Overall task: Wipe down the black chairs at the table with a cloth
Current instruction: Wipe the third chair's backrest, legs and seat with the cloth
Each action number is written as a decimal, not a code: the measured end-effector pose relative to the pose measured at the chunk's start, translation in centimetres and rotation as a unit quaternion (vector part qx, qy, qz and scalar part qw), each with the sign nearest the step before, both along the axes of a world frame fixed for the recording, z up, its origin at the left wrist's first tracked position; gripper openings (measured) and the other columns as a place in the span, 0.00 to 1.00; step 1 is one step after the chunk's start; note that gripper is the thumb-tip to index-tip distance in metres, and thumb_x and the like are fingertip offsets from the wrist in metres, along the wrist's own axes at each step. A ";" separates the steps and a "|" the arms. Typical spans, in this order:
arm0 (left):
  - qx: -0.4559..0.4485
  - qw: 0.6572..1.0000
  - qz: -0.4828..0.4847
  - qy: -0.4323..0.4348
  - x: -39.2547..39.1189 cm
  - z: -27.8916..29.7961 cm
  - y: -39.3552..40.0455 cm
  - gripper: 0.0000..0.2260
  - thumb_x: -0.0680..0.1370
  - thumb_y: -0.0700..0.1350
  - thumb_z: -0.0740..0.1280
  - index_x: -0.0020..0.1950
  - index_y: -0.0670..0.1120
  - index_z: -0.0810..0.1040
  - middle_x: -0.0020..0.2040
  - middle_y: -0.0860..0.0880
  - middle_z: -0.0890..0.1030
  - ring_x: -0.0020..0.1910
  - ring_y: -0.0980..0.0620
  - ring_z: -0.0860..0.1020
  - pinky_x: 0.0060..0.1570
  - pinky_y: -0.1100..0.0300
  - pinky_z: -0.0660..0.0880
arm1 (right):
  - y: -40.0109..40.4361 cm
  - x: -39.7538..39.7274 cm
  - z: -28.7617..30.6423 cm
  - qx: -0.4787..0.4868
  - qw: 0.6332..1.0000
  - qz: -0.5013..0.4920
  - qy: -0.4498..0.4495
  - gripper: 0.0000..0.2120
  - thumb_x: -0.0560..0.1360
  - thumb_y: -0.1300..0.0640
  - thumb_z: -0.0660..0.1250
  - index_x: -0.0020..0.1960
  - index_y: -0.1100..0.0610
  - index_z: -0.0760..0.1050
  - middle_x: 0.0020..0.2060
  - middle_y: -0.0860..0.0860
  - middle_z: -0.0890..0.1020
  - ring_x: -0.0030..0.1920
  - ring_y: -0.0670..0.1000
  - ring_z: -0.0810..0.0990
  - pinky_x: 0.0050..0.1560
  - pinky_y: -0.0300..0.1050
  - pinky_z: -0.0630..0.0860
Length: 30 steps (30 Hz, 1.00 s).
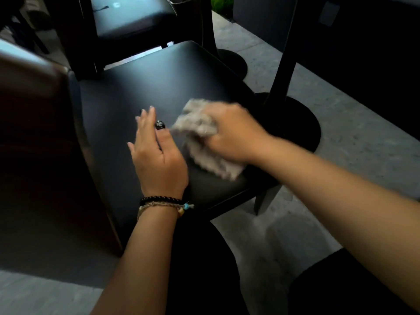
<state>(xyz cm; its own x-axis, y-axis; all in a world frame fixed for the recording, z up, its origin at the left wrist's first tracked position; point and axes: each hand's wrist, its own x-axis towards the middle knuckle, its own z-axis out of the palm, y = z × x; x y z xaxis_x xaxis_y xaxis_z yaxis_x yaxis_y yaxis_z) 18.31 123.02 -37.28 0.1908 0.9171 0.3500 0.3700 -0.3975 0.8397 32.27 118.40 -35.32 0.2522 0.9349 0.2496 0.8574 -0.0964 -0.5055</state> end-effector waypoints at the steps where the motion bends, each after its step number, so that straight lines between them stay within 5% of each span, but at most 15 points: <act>1: 0.001 1.000 0.001 -0.024 -0.1 -0.1 0.0 0.22 0.80 0.47 0.52 0.73 0.44 0.68 0.73 0.46 0.69 0.75 0.51 0.62 0.74 0.43 0.56 | -1.2 -2.3 -0.4 0.008 0.999 0.037 -0.016 0.23 0.72 0.56 0.65 0.67 0.53 0.76 0.66 0.53 0.77 0.68 0.54 0.73 0.67 0.50 0.70; 4: 0.010 0.997 0.004 -0.076 -0.2 -0.4 0.1 0.21 0.81 0.47 0.51 0.72 0.44 0.69 0.73 0.46 0.69 0.75 0.52 0.62 0.74 0.43 0.57 | -4.2 -5.0 -1.4 0.009 0.995 0.077 -0.068 0.20 0.70 0.57 0.69 0.61 0.60 0.79 0.60 0.57 0.79 0.64 0.59 0.75 0.63 0.53 0.70; 7: -0.003 0.996 -0.004 -0.087 -0.2 -0.4 0.1 0.21 0.80 0.47 0.54 0.72 0.45 0.69 0.72 0.47 0.70 0.75 0.52 0.63 0.74 0.43 0.56 | -5.3 -1.0 -1.6 0.001 0.996 0.009 -0.088 0.23 0.70 0.58 0.69 0.65 0.57 0.77 0.65 0.54 0.77 0.67 0.56 0.74 0.67 0.49 0.68; 11: 0.040 0.995 -0.066 0.061 -0.2 -0.5 0.0 0.24 0.79 0.52 0.54 0.75 0.49 0.66 0.76 0.51 0.65 0.76 0.56 0.57 0.76 0.45 0.46 | -7.0 1.5 -1.8 0.089 0.965 -0.243 0.044 0.17 0.71 0.64 0.68 0.59 0.60 0.80 0.58 0.59 0.80 0.58 0.60 0.78 0.58 0.41 0.69; 15: 0.076 0.978 -0.099 0.169 -0.1 -0.7 0.0 0.26 0.78 0.55 0.54 0.75 0.50 0.65 0.76 0.50 0.64 0.77 0.55 0.56 0.76 0.43 0.46 | -8.0 -6.0 -4.8 0.148 0.978 -0.140 -0.037 0.20 0.71 0.56 0.67 0.62 0.62 0.78 0.63 0.61 0.78 0.66 0.61 0.74 0.70 0.59 0.65; 19: 0.086 0.964 -0.100 0.229 0.0 -0.8 -0.1 0.23 0.79 0.51 0.60 0.74 0.49 0.67 0.75 0.49 0.66 0.77 0.53 0.57 0.75 0.41 0.45 | -9.6 -3.3 -5.9 0.200 0.959 -0.191 -0.056 0.22 0.69 0.61 0.71 0.63 0.64 0.78 0.62 0.63 0.77 0.65 0.62 0.75 0.69 0.57 0.67; 22: 0.090 0.945 -0.086 0.303 0.3 -1.1 -0.2 0.22 0.78 0.49 0.60 0.73 0.49 0.69 0.74 0.48 0.68 0.76 0.50 0.59 0.74 0.39 0.47 | -10.6 0.8 -5.5 0.170 0.889 -0.393 0.163 0.19 0.68 0.55 0.63 0.56 0.60 0.80 0.54 0.59 0.80 0.57 0.55 0.77 0.61 0.39 0.69; 25: 0.086 0.918 -0.070 0.381 3.3 -0.4 0.3 0.23 0.79 0.52 0.56 0.73 0.48 0.67 0.75 0.45 0.65 0.76 0.45 0.58 0.73 0.37 0.51 | -10.0 3.0 -5.6 0.138 0.787 -0.442 0.408 0.09 0.69 0.52 0.60 0.37 0.52 0.77 0.36 0.49 0.80 0.40 0.53 0.79 0.44 0.48 0.75; 27: 0.076 0.904 -0.097 0.410 5.9 0.1 0.6 0.25 0.80 0.57 0.53 0.75 0.49 0.63 0.77 0.44 0.61 0.77 0.44 0.54 0.72 0.36 0.50 | -9.7 4.2 -5.5 0.134 0.773 -0.418 0.458 0.11 0.72 0.56 0.61 0.32 0.51 0.74 0.27 0.44 0.77 0.31 0.45 0.76 0.34 0.41 0.71; 30: 0.086 0.897 -0.147 0.409 7.6 -0.1 1.1 0.26 0.80 0.61 0.51 0.77 0.52 0.60 0.79 0.47 0.57 0.78 0.47 0.50 0.73 0.35 0.44 | -8.9 6.3 -5.0 0.104 0.803 -0.341 0.478 0.14 0.74 0.59 0.63 0.30 0.50 0.74 0.22 0.41 0.74 0.23 0.40 0.73 0.24 0.32 0.67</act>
<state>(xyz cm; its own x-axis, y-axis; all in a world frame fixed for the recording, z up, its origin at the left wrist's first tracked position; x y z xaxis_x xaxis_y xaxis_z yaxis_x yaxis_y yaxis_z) 25.87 124.13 -37.34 0.6721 0.7317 0.1137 0.6926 -0.6756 0.2528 38.59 109.46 -40.37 0.8564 0.4620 -0.2306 -0.1488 -0.2067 -0.9670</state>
